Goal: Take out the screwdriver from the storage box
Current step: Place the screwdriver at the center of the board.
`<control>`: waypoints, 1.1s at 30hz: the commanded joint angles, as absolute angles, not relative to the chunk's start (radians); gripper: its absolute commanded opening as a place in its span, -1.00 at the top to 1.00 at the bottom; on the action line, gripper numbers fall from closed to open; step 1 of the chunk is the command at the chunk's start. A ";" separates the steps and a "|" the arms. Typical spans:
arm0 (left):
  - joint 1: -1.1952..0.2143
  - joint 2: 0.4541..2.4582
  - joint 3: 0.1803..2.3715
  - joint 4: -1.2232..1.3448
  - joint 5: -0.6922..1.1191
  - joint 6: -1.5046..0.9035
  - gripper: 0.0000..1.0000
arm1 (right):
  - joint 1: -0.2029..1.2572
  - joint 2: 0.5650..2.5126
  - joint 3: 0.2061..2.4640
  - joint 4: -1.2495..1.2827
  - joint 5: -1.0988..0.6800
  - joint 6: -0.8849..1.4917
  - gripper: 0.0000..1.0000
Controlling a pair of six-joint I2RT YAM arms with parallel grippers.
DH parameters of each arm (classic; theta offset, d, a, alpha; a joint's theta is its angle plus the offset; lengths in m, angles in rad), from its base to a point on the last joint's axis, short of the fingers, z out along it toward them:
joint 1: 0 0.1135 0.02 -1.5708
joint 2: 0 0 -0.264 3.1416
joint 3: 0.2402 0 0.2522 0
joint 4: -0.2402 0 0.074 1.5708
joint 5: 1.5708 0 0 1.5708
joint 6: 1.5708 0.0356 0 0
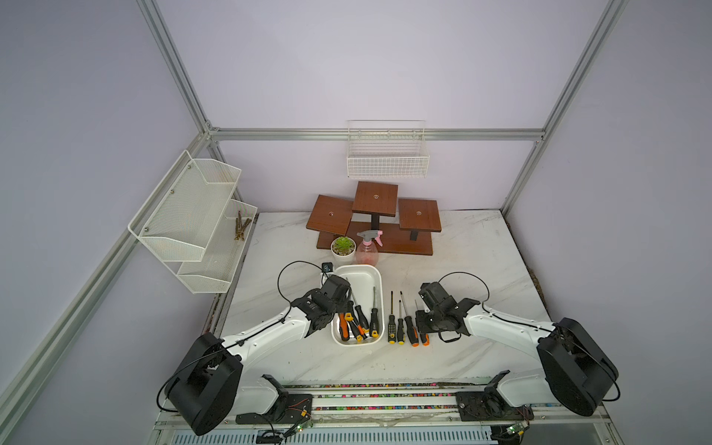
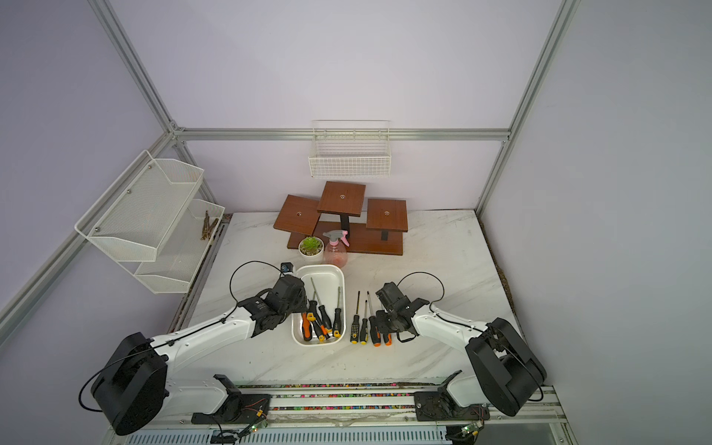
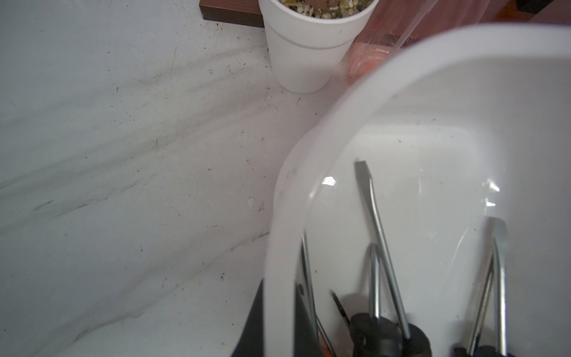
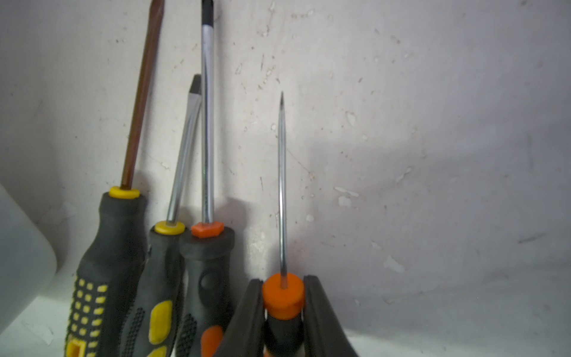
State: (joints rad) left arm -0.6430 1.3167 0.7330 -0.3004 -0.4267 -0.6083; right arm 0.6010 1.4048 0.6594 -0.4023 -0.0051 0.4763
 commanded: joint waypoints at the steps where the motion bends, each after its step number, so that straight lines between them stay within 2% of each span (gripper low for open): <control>1: -0.646 1.311 0.731 -0.230 -0.449 -0.605 1.00 | 0.593 1.415 0.646 -0.373 -0.012 0.470 1.00; 5: -0.646 1.312 0.730 -0.227 -0.449 -0.607 1.00 | 0.590 1.419 0.642 -0.369 -0.015 0.472 0.98; 14: -0.646 1.307 0.728 -0.226 -0.450 -0.607 1.00 | 0.582 1.416 0.640 -0.354 -0.029 0.480 0.60; 20: -0.646 1.305 0.727 -0.227 -0.448 -0.607 1.00 | 0.580 1.407 0.638 -0.351 -0.032 0.481 0.56; 33: -0.646 1.295 0.725 -0.234 -0.453 -0.605 1.00 | 0.574 1.378 0.633 -0.334 -0.048 0.492 0.34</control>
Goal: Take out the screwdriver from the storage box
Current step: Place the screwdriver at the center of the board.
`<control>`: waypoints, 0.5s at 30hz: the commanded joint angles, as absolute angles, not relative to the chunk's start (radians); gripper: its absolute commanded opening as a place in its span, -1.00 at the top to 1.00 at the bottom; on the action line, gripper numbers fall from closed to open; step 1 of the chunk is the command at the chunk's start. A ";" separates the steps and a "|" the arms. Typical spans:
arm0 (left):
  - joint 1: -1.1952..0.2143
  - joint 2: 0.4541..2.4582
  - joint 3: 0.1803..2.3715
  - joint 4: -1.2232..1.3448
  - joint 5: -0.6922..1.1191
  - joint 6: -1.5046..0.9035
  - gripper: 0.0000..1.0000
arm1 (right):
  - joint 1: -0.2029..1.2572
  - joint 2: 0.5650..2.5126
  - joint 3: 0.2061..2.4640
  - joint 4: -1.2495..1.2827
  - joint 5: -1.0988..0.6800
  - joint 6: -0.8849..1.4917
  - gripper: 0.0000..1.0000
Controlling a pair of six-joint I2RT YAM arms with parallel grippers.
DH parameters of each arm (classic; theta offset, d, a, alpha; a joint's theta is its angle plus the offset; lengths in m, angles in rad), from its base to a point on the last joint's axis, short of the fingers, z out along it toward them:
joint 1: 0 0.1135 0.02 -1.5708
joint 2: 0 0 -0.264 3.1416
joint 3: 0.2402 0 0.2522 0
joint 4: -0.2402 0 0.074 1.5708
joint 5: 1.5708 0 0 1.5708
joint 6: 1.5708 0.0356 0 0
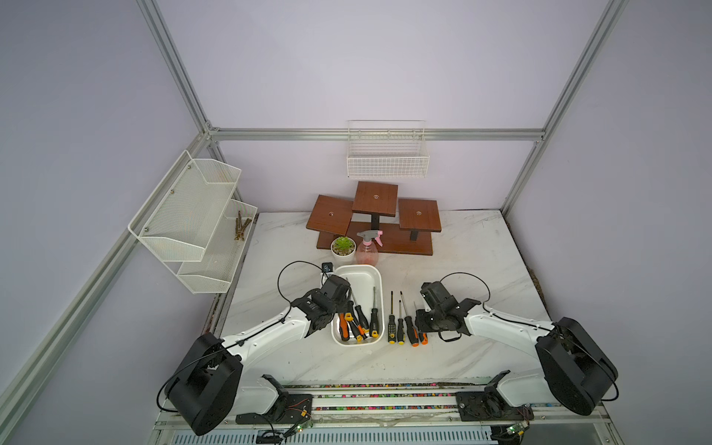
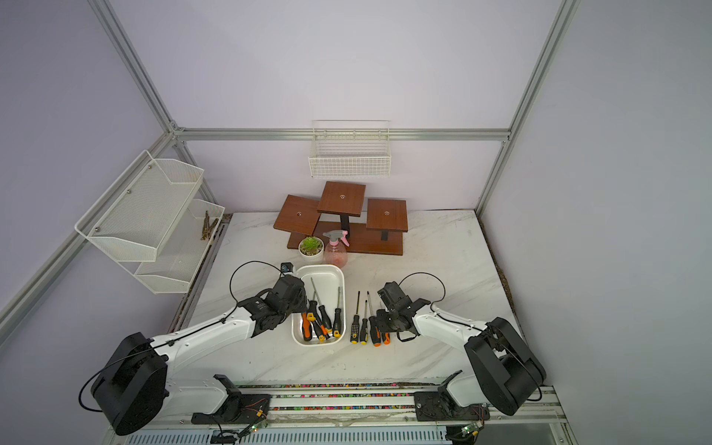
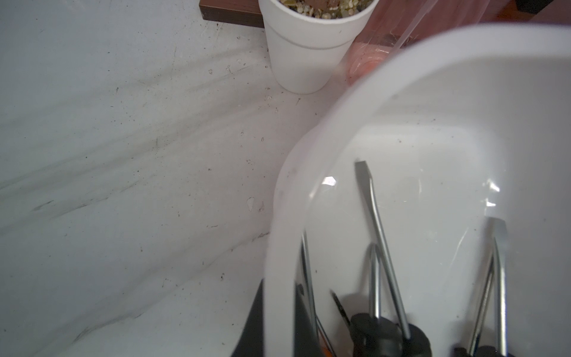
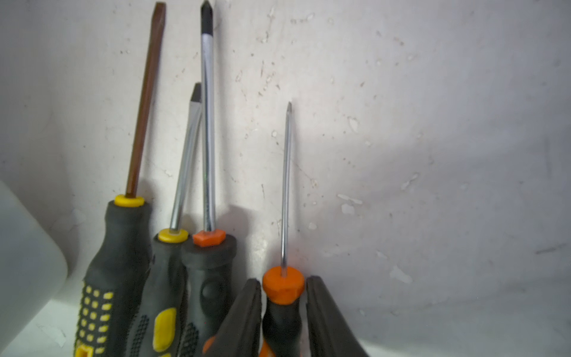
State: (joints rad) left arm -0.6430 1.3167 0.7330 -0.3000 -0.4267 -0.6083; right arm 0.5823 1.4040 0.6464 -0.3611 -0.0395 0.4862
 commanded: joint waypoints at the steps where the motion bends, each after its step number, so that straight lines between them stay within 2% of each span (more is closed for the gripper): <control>1: -0.646 1.295 0.726 -0.233 -0.453 -0.606 1.00 | 0.574 1.375 0.632 -0.334 -0.049 0.492 0.33; 15: -0.646 1.293 0.732 -0.244 -0.455 -0.604 1.00 | 0.574 1.268 0.696 -0.428 -0.049 0.497 0.29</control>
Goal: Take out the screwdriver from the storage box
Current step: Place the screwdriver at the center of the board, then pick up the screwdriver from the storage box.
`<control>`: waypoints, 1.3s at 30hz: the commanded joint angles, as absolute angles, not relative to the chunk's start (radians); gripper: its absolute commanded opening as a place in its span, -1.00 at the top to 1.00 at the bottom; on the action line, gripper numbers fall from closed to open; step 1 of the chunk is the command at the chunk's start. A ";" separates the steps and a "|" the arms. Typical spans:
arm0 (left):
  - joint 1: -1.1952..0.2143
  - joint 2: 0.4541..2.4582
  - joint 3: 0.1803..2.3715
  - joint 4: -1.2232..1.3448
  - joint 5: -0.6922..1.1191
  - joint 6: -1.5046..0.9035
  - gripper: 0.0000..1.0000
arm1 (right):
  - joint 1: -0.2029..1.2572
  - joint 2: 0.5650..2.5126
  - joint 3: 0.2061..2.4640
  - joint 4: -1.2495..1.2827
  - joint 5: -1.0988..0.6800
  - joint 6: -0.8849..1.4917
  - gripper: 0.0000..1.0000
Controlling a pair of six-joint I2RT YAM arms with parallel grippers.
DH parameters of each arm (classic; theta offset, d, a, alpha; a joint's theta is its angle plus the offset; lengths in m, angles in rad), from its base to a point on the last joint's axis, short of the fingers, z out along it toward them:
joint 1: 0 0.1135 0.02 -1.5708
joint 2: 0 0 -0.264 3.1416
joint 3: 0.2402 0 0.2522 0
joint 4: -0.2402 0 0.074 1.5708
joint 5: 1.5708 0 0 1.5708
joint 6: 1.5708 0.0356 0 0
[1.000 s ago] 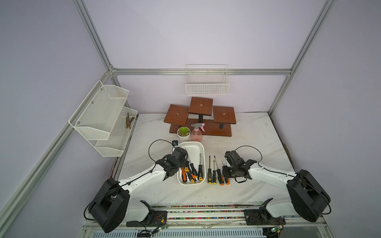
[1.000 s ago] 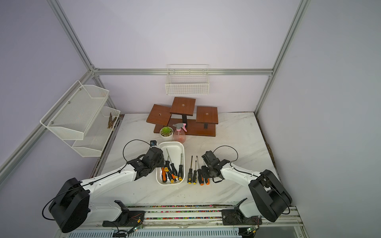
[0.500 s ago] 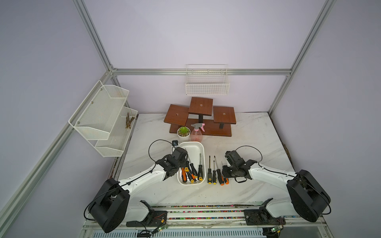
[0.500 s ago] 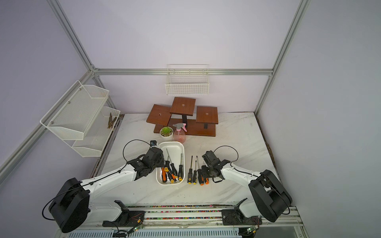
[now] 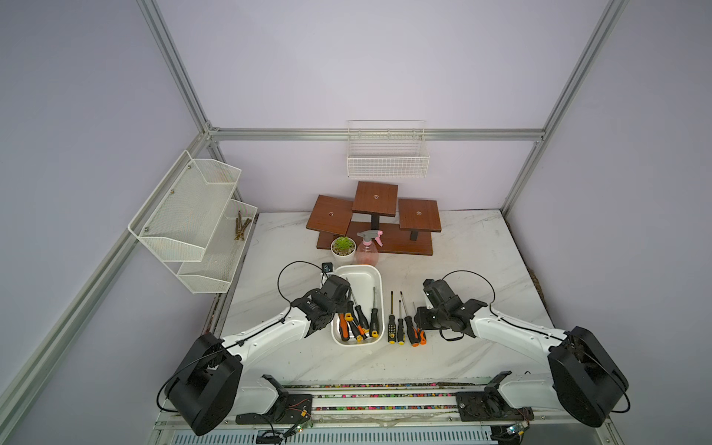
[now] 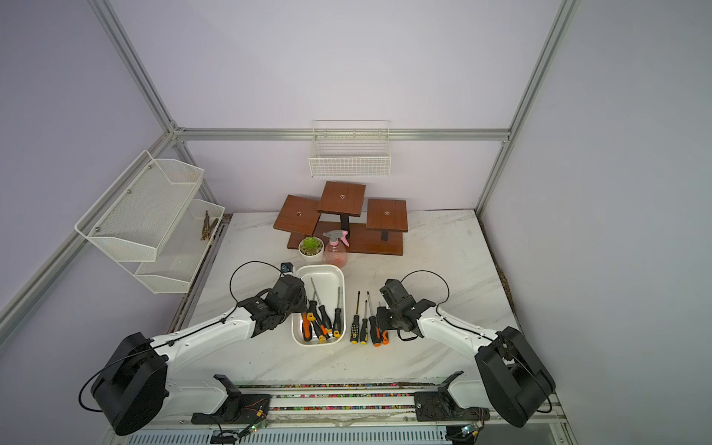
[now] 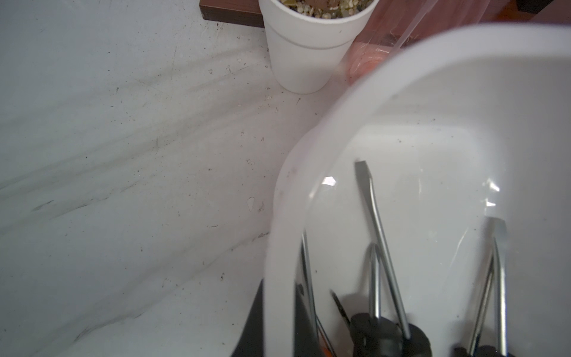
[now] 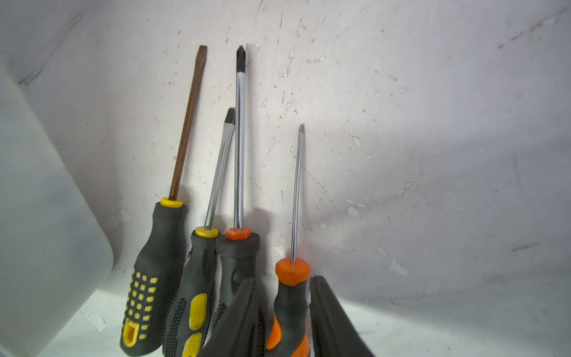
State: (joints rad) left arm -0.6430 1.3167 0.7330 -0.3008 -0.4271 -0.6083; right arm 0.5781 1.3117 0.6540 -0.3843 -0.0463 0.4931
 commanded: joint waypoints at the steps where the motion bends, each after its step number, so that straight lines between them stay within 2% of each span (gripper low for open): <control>1: -0.646 1.293 0.735 -0.244 -0.454 -0.604 1.00 | 0.574 1.252 0.705 -0.441 -0.054 0.495 0.28; 7: -0.647 1.300 0.741 -0.244 -0.448 -0.603 1.00 | 0.585 1.148 0.734 -0.462 -0.131 0.514 0.21; 13: -0.646 1.304 0.750 -0.250 -0.441 -0.600 1.00 | 0.699 1.103 0.793 -0.480 -0.087 0.579 0.17; 22: -0.646 1.295 0.756 -0.265 -0.441 -0.601 1.00 | 0.863 1.221 0.892 -0.393 -0.078 0.640 0.16; 29: -0.646 1.305 0.761 -0.269 -0.445 -0.607 1.00 | 0.899 1.381 0.945 -0.309 -0.104 0.642 0.16; 39: -0.646 1.322 0.765 -0.269 -0.456 -0.622 1.00 | 0.930 1.527 1.022 -0.315 -0.061 0.607 0.16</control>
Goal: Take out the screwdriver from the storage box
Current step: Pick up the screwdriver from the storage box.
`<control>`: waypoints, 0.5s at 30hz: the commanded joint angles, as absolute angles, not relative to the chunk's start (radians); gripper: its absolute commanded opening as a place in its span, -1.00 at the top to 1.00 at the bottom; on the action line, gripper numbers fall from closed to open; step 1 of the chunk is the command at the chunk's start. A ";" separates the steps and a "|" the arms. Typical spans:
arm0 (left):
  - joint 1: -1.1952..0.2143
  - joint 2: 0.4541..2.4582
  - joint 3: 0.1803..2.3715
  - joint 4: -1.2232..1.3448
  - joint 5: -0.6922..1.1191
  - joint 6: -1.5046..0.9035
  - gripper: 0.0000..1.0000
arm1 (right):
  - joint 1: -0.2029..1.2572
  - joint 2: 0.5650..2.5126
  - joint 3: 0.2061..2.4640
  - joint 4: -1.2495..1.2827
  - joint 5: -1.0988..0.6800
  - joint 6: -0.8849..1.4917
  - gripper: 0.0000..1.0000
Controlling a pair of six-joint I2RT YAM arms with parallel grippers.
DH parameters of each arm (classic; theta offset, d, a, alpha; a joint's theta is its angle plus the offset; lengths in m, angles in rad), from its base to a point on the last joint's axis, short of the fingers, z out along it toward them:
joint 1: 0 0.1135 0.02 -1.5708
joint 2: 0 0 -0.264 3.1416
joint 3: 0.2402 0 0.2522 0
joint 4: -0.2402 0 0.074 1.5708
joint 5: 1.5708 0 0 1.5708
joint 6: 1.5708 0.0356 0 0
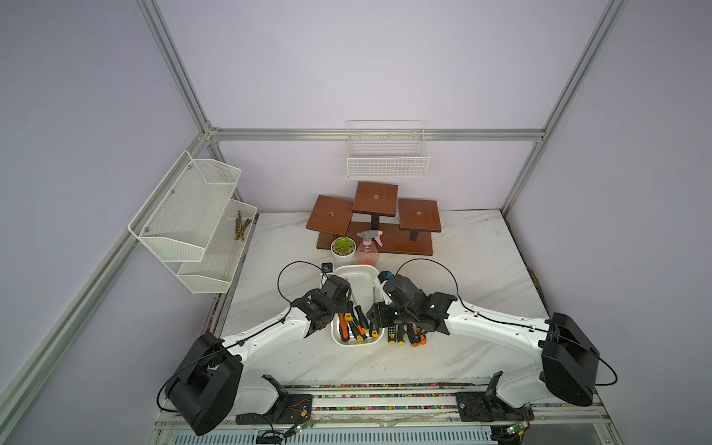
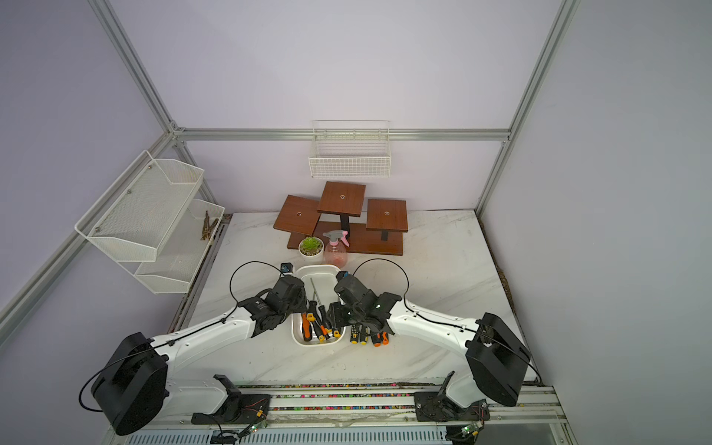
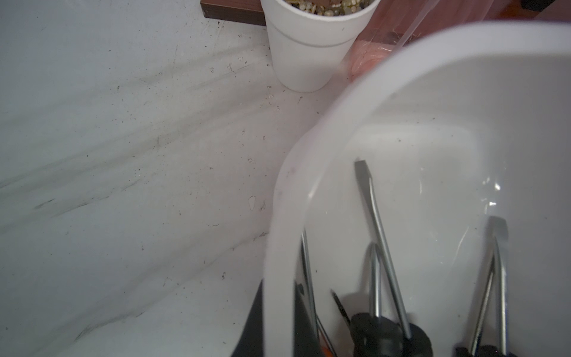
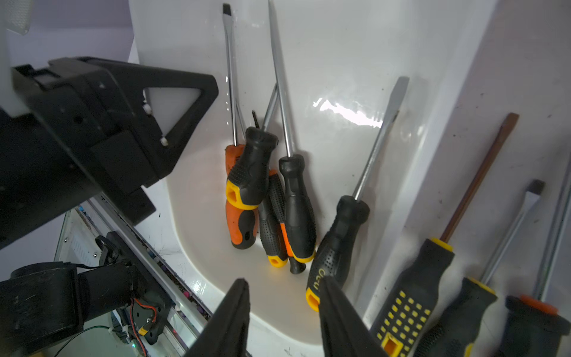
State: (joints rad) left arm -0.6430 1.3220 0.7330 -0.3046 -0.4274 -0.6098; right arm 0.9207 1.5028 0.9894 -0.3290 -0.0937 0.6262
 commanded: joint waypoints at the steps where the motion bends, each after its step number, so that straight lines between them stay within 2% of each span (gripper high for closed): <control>1: -0.646 1.325 0.763 -0.268 -0.457 -0.624 1.00 | 0.931 1.533 1.029 -0.327 -0.050 0.598 0.16; 15: -0.646 1.321 0.747 -0.258 -0.469 -0.642 1.00 | 0.940 1.687 1.115 -0.478 0.113 0.515 0.19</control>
State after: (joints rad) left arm -0.6441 1.3277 0.7330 -0.3012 -0.4297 -0.6357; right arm 0.9382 1.6672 1.0855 -0.3996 0.0357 0.5526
